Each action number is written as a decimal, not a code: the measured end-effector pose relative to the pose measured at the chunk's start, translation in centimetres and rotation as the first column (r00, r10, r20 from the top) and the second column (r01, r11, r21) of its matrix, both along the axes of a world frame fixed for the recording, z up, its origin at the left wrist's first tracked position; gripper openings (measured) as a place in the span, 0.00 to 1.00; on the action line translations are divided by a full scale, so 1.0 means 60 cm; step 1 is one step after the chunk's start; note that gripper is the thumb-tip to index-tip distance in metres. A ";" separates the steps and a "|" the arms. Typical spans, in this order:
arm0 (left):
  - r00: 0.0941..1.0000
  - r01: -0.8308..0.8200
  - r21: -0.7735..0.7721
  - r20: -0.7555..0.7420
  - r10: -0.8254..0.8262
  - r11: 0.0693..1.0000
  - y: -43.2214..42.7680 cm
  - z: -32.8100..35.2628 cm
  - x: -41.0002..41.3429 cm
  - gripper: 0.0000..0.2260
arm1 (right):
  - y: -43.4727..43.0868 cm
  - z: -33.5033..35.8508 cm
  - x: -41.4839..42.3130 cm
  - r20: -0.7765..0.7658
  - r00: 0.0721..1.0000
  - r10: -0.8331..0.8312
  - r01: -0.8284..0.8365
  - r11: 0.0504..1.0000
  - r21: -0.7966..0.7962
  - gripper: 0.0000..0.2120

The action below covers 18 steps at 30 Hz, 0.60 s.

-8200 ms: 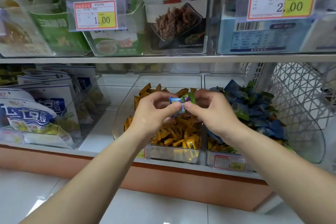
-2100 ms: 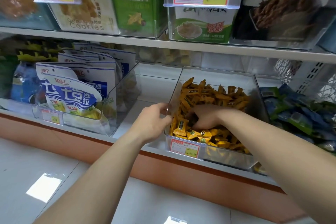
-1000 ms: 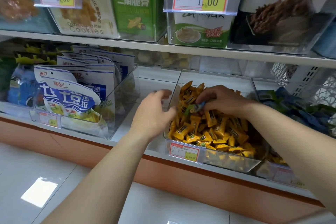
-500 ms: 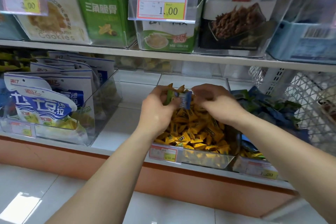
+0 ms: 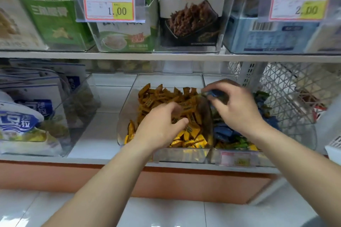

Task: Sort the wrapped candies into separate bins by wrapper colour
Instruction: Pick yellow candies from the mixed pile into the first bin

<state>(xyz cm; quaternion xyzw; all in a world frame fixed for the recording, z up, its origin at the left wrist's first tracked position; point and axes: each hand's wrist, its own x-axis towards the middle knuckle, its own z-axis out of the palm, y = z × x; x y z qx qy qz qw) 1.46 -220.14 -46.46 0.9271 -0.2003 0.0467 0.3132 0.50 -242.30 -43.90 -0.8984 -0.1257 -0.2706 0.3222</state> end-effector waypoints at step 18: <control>0.948 0.315 0.348 -0.158 -0.276 0.883 -0.044 -0.061 0.046 0.29 | -0.012 -0.057 0.052 -0.366 0.925 -0.099 -0.060 0.915 -0.399 0.33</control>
